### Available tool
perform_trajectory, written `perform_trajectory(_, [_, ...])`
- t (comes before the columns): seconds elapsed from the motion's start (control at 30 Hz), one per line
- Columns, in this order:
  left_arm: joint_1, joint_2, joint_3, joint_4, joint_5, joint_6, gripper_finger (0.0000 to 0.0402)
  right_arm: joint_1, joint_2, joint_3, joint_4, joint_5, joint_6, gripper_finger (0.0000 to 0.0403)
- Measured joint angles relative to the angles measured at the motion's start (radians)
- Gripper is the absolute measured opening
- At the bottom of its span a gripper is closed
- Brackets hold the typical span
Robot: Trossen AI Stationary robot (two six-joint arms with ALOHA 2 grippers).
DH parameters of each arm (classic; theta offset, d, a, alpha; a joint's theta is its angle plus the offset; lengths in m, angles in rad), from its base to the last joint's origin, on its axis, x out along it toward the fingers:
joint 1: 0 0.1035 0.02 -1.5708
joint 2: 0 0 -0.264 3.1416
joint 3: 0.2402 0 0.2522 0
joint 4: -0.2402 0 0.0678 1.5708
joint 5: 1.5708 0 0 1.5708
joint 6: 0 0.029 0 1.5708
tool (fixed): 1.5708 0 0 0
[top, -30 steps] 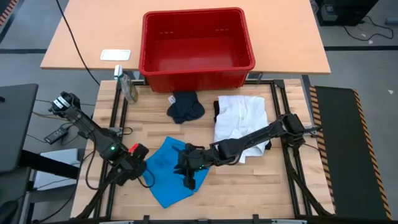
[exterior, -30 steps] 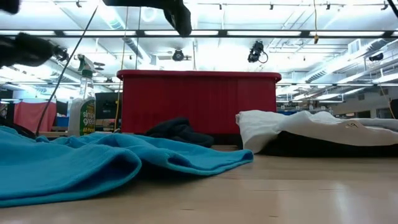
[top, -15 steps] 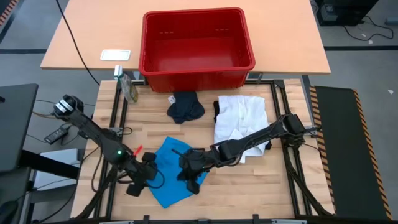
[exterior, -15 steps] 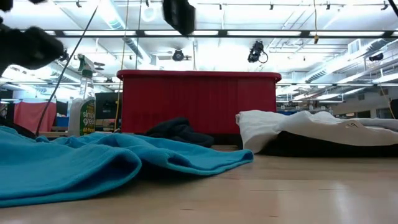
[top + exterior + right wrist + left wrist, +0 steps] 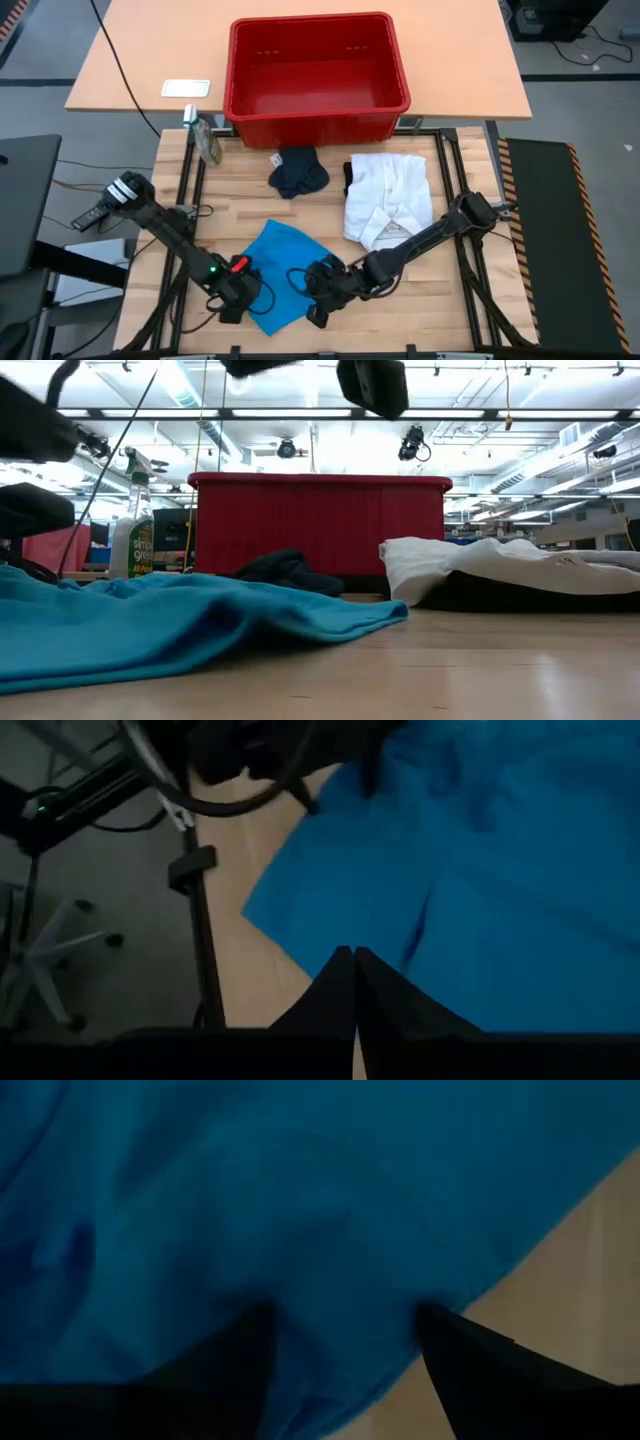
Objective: Fold laundry
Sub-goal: Fold the blue shorts on the table
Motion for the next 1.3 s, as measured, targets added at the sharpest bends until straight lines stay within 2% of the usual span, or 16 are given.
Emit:
perform_trajectory(0.1, [0.0, 0.04, 0.001, 0.114, -0.029, -0.117, 0.0237, -0.007, 0.013, -0.016, 0.0, 0.003, 0.084, 0.0009])
perform_trajectory(0.37, [0.011, 0.071, -0.005, 0.452, -0.112, -0.305, 0.0218, -0.01, 0.085, -0.112, -0.093, -0.12, 0.265, 0.0009])
perform_trajectory(0.57, [0.016, 0.069, 0.0, 0.59, -0.127, -0.338, 0.0217, -0.042, 0.074, -0.196, -0.196, -0.103, 0.335, 0.0009])
perform_trajectory(0.73, [0.018, 0.068, 0.001, 0.676, -0.13, -0.234, 0.0217, -0.072, 0.064, -0.196, -0.247, -0.097, 0.306, 0.0009])
perform_trajectory(0.83, [0.018, 0.064, 0.025, 0.67, -0.125, -0.16, 0.0217, -0.074, 0.041, -0.183, -0.246, -0.098, 0.277, 0.0008])
perform_trajectory(0.93, [0.02, 0.027, 0.054, 0.579, -0.112, -0.093, 0.0217, -0.066, -0.003, -0.148, -0.24, -0.089, 0.249, 0.0008])
perform_trajectory(1.1, [0.023, -0.073, 0.098, 0.375, -0.127, 0.032, 0.0217, -0.006, -0.08, -0.111, -0.287, 0.025, 0.207, 0.0014])
perform_trajectory(1.3, [-0.033, -0.103, 0.111, 0.238, -0.131, 0.363, 0.0217, 0.08, -0.073, -0.109, -0.273, 0.041, 0.167, 0.0049])
